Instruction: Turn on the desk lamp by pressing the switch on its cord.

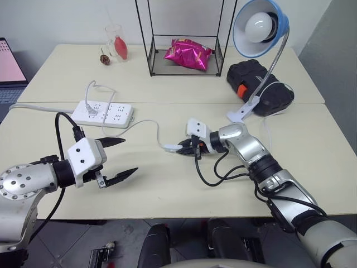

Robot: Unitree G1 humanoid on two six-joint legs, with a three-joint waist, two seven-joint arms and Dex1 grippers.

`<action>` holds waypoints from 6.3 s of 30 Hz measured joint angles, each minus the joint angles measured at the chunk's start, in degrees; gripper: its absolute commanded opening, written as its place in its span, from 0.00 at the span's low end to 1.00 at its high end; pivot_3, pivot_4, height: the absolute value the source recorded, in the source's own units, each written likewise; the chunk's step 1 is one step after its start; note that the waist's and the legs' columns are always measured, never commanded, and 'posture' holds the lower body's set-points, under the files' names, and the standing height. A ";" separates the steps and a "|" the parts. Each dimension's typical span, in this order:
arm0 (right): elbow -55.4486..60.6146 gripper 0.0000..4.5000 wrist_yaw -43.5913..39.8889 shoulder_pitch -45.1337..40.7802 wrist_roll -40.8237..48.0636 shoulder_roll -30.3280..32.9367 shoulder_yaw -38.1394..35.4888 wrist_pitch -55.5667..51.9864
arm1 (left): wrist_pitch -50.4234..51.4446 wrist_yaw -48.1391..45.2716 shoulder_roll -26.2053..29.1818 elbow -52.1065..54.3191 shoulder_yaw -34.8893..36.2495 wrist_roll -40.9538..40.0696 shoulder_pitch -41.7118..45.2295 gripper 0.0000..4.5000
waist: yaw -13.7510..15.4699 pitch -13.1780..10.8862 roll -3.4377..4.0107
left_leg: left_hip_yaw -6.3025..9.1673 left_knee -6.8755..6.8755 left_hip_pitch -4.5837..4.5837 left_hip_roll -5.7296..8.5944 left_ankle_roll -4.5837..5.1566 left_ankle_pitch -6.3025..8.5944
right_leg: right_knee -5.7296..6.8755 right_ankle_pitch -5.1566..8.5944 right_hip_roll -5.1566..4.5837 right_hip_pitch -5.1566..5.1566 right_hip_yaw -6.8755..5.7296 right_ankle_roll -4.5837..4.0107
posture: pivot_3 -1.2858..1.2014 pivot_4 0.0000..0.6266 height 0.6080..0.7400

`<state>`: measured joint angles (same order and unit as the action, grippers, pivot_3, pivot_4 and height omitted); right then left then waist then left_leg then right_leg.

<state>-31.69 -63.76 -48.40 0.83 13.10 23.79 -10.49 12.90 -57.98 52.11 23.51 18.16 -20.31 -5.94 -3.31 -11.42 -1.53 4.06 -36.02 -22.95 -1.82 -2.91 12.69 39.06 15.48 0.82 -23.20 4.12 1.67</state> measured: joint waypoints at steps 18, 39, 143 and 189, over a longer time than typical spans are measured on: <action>22.34 0.09 -0.79 4.94 0.52 3.57 0.19 -3.97 | 7.11 1.22 -1.37 -1.82 -11.47 -0.91 14.12 1.00 | 0.05 0.00 0.00 | 0.06 -0.01 0.00 0.01 0.00 0.00 | 0.03 0.00 0.03 0.02 -0.03 0.02 | 0.52 0.24 1.00; 26.94 0.09 -0.30 6.21 0.45 5.11 1.36 -7.50 | 1.77 -2.07 -5.91 -13.22 -21.86 5.09 22.58 1.00 | 0.05 0.00 0.00 | 0.08 -0.01 -0.04 0.02 0.00 0.00 | 0.02 0.00 0.04 0.00 -0.03 0.01 | 0.52 0.24 1.00; 29.18 0.09 -2.24 5.18 2.57 5.07 2.34 -10.02 | 0.26 -9.17 -6.37 -14.88 -24.78 6.68 26.10 0.34 | 0.04 0.00 0.00 | 0.11 -0.02 -0.05 0.02 0.00 0.00 | 0.02 0.01 0.05 0.00 -0.04 0.02 | 0.52 0.24 1.00; 19.78 0.99 -8.53 4.89 4.09 14.76 -4.95 0.17 | 11.83 -0.16 2.06 -0.63 -6.00 -0.84 6.96 0.86 | 0.15 -0.03 0.05 | 0.11 0.05 -0.06 0.02 0.00 0.00 | -0.01 0.05 0.00 0.00 -0.04 -0.05 | 0.52 0.24 1.00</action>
<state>-11.91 -72.29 -43.51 4.92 27.86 18.84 -10.32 24.74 -58.14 54.17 22.87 12.15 -21.14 1.02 -3.16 -11.45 -1.48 4.17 -35.97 -23.01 -1.80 -2.91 12.69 39.05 15.52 0.82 -23.21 4.09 1.62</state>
